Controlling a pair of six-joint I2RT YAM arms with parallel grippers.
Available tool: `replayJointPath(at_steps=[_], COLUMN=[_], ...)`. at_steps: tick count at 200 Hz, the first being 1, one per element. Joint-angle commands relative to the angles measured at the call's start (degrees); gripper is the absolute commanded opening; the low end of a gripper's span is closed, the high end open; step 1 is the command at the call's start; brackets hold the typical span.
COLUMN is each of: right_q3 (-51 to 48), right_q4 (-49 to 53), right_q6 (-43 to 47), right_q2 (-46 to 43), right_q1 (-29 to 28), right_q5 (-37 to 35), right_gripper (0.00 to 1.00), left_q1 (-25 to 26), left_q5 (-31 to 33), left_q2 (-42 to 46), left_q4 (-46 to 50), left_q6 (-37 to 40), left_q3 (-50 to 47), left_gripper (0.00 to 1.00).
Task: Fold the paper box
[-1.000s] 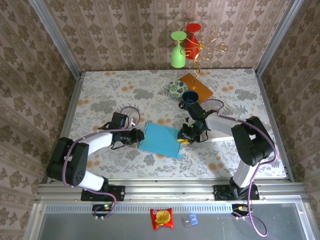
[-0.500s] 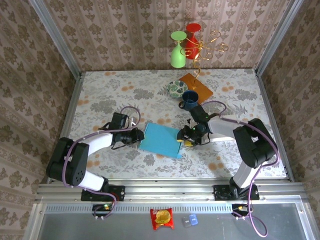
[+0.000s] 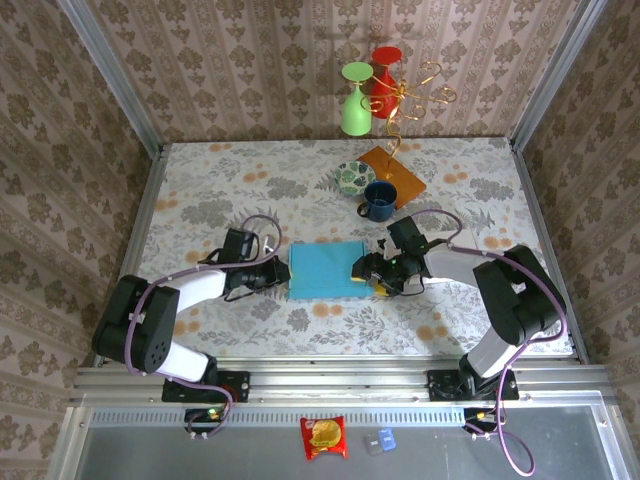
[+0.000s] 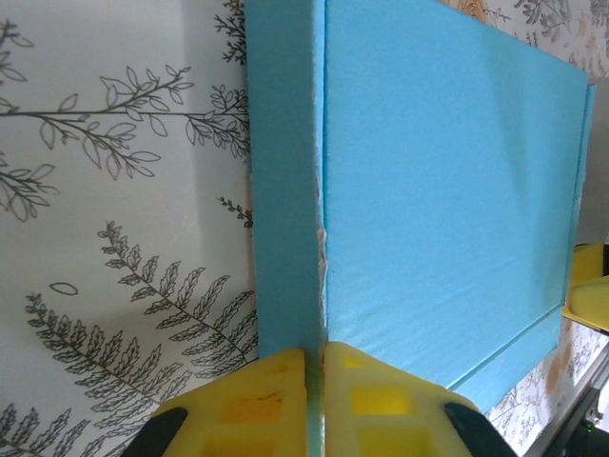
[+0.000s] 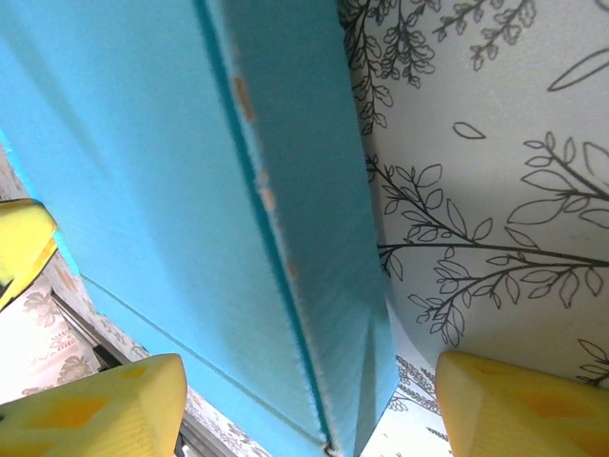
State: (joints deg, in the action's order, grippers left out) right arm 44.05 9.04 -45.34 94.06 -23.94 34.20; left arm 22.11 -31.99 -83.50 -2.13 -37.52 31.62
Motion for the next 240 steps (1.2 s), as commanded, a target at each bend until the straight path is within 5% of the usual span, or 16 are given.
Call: replayJointPath(at_steps=[1,79,171,208,240], right_q3=[-0.6,2.1,7.8,8.8,8.2], right_q4=[-8.0,-14.1,-15.6,-12.6,-12.5], right_q6=[1.8,1.1,-4.0,-7.4,-14.3], right_q2=[1.4,0.5,3.3,2.3,1.4], right_q1=[-0.9,-0.8,-1.4,-1.2,-1.1], right_q5=[1.9,7.6,10.9,9.7,10.5], right_gripper=[0.72,0.72,0.5,0.36,0.31], left_q1=[-1.2,-3.9,-4.0,-1.9,1.6], left_q5=[2.2,1.7,1.4,8.5,15.7], left_q2=[-0.9,-1.6,-2.0,8.5,24.2], left_q4=[3.3,3.8,3.6,7.3,7.6], left_q6=[-0.7,1.6,3.5,8.2,19.6], left_q3=[-2.8,-3.2,-0.4,1.2,1.0], left_gripper=[0.1,0.1,0.12,0.28,0.36])
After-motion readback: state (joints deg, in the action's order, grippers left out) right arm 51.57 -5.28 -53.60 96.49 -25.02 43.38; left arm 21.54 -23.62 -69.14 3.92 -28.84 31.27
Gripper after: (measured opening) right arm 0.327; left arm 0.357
